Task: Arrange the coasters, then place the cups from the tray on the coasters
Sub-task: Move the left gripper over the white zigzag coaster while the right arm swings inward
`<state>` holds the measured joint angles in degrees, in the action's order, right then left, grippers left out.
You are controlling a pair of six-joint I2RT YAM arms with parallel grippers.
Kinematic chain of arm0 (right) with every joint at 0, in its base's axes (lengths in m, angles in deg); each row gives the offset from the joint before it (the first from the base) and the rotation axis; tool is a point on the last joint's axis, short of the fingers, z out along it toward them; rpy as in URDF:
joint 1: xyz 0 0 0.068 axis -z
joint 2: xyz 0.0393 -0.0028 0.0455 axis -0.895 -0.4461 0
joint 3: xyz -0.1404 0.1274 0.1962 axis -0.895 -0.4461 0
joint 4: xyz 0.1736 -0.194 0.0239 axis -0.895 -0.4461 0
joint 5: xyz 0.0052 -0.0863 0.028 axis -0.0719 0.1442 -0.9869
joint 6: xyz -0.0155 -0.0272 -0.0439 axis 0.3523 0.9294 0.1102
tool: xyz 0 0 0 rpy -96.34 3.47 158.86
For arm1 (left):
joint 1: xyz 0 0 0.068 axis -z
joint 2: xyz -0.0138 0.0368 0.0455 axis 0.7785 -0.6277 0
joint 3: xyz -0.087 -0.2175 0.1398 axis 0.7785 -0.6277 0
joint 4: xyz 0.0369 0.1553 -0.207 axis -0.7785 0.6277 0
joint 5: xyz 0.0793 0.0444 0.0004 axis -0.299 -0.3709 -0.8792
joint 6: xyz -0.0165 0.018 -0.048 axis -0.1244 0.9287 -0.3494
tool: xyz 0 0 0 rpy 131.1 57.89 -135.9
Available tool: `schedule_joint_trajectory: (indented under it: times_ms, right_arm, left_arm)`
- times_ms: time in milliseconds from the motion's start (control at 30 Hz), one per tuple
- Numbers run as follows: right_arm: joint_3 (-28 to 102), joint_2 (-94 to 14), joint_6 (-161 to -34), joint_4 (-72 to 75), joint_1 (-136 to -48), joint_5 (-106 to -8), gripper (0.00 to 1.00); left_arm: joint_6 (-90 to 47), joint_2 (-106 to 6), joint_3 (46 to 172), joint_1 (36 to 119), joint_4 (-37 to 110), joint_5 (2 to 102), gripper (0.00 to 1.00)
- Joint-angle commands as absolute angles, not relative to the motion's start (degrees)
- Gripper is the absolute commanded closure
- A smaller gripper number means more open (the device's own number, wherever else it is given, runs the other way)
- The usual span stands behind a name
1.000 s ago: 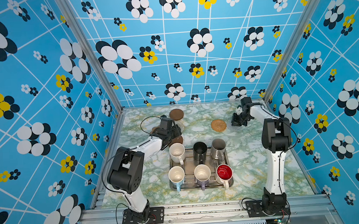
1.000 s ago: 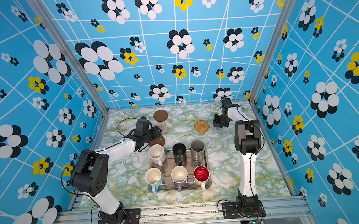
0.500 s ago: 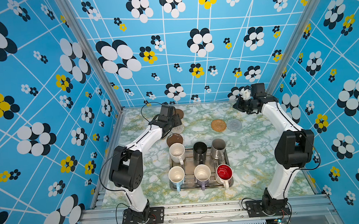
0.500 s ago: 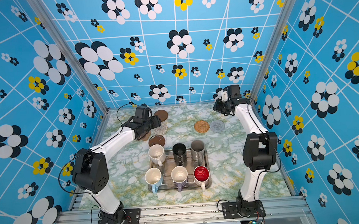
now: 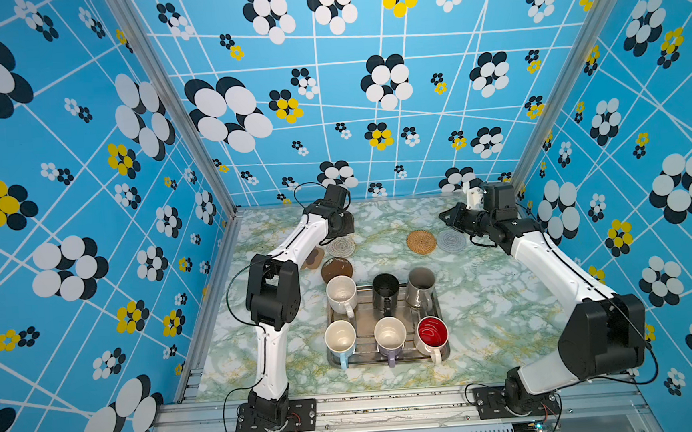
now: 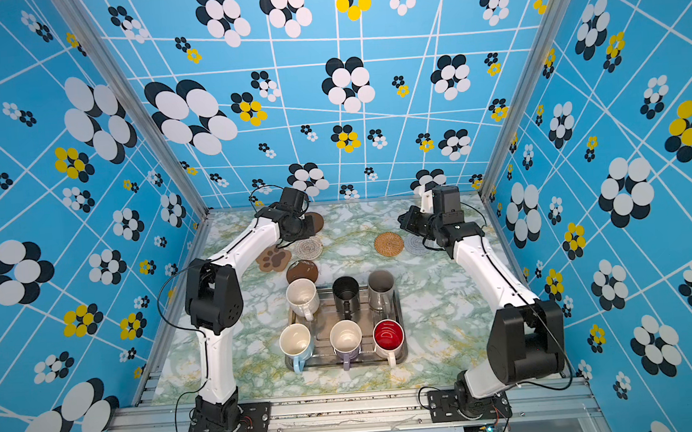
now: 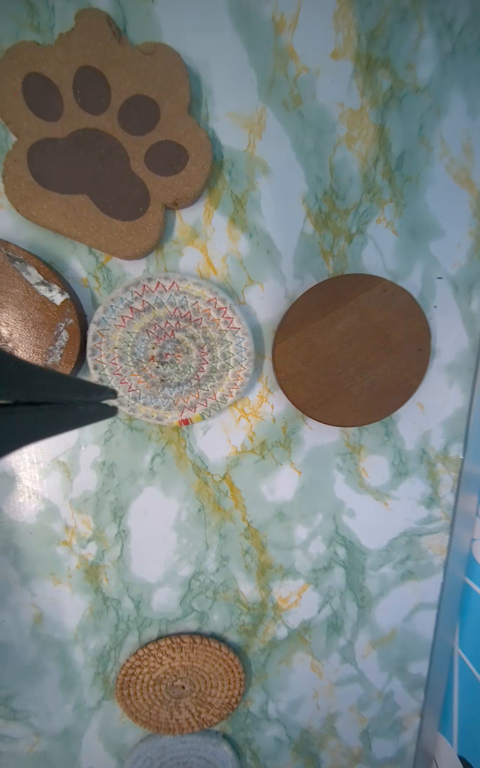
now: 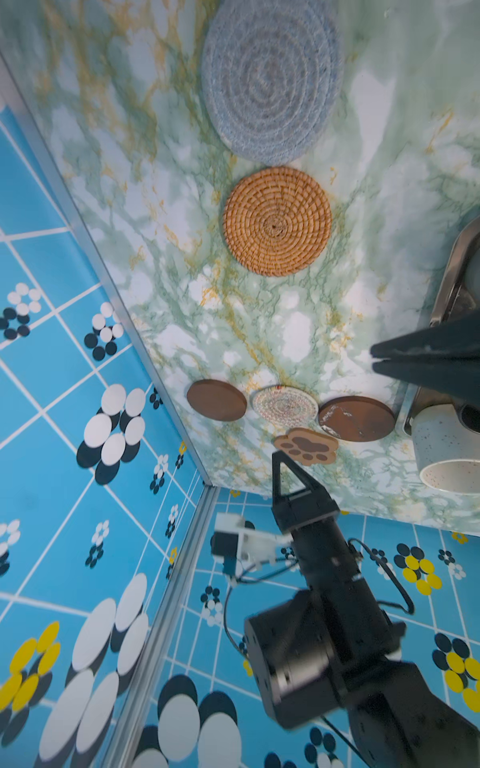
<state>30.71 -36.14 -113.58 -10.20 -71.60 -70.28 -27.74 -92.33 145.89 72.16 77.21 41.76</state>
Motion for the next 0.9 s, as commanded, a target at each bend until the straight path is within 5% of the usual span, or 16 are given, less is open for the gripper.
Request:
schedule_joint_trajectory:
  times_ms: [0,867]
  right_arm:
    - [28.0,-32.9,-116.8,-4.5,-72.3,-69.5,1.0]
    - [23.3,-26.9,-116.6,-2.2,-72.3,-70.5,1.0]
  left_arm:
    - [-26.7,-95.2,149.6,72.3,83.5,41.2,1.0]
    - [-30.1,-107.5,154.4,72.2,84.7,41.5,1.0]
